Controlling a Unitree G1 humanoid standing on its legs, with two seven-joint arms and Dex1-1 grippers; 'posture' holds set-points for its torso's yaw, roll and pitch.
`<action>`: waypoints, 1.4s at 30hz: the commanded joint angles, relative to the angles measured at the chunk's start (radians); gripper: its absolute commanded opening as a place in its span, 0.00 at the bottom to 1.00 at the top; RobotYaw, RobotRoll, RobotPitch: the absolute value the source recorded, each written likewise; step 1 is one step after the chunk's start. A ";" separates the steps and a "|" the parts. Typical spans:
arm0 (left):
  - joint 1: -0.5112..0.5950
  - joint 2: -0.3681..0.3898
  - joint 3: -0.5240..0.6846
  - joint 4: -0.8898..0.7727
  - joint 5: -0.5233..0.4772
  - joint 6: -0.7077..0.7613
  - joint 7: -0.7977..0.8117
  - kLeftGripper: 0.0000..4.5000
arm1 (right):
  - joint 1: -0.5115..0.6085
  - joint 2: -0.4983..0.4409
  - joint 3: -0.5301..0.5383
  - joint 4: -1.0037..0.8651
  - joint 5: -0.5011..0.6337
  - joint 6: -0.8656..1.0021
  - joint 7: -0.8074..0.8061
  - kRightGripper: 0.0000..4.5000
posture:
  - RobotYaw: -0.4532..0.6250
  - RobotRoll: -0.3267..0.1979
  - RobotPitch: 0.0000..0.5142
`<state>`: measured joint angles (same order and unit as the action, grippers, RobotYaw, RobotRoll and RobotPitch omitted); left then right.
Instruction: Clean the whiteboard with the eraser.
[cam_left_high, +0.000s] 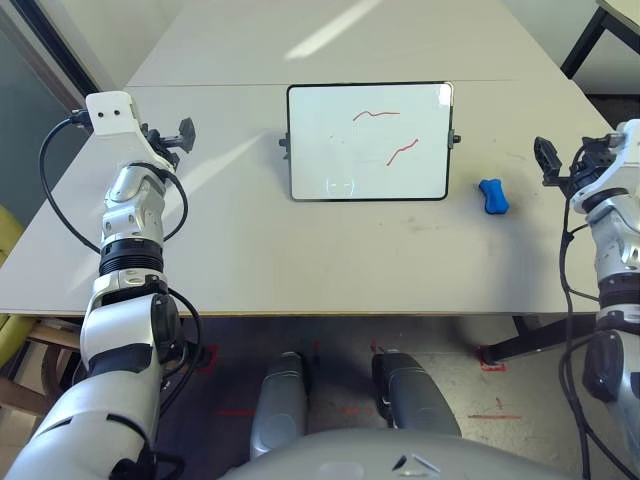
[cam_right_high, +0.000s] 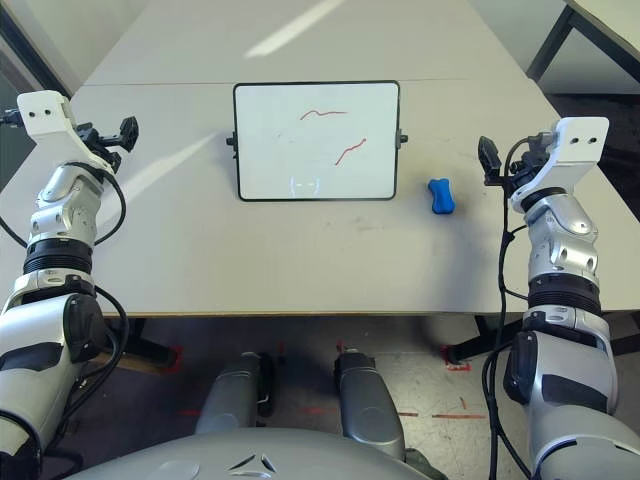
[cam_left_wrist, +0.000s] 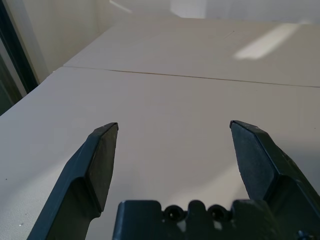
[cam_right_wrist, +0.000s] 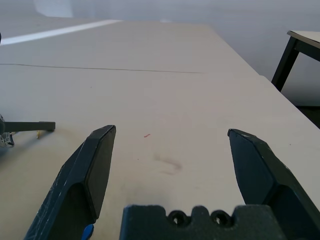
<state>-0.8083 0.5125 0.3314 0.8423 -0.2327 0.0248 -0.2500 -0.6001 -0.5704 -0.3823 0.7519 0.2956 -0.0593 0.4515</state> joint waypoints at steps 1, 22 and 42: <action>0.004 -0.001 -0.007 0.005 0.012 -0.004 0.007 1.00 | 0.000 -0.002 0.001 0.000 0.001 0.006 0.002 0.99 | 0.26 0.62 0.19; 0.239 0.070 -0.263 -0.589 -0.140 0.330 -0.696 1.00 | -0.049 0.017 0.015 0.050 -0.007 -0.004 -0.012 0.99 | 0.27 0.62 0.16; 0.180 0.053 -0.399 -0.568 -0.091 0.309 -0.876 1.00 | -0.205 -0.180 0.252 -0.164 -0.108 0.908 0.013 0.99 | 0.21 0.62 0.17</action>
<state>-0.6214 0.5673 -0.0500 0.2573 -0.3420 0.3449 -1.1130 -0.7871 -0.7341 -0.1595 0.6251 0.2020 0.7414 0.4506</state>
